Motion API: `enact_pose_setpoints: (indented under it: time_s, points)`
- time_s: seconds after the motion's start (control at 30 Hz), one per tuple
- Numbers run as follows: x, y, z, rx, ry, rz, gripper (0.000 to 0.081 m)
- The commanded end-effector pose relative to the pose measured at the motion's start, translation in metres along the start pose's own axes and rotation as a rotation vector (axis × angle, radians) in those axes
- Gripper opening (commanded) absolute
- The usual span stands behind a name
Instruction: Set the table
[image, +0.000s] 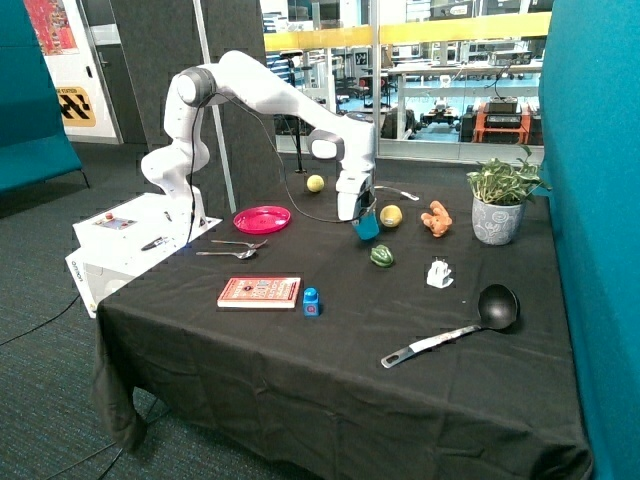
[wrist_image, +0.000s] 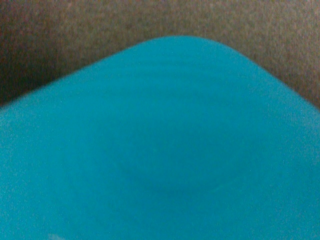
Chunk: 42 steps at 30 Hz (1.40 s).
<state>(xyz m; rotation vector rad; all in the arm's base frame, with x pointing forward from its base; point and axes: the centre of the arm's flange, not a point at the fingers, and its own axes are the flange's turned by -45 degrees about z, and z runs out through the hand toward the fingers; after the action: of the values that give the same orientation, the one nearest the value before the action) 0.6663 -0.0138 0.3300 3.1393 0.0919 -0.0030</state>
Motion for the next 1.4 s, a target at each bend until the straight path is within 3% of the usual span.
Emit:
enact_pose_setpoints:
  time_s: [0.0,0.6,1.37]
  points:
    - [-0.008,-0.002,-0.01,0.0008,0.0019,-0.008,0.0]
    - [-0.022,0.0,-0.042,0.0008,0.0019,-0.015,0.0]
    - [-0.091,-0.016,-0.05,0.0008,0.0019,-0.018,0.0]
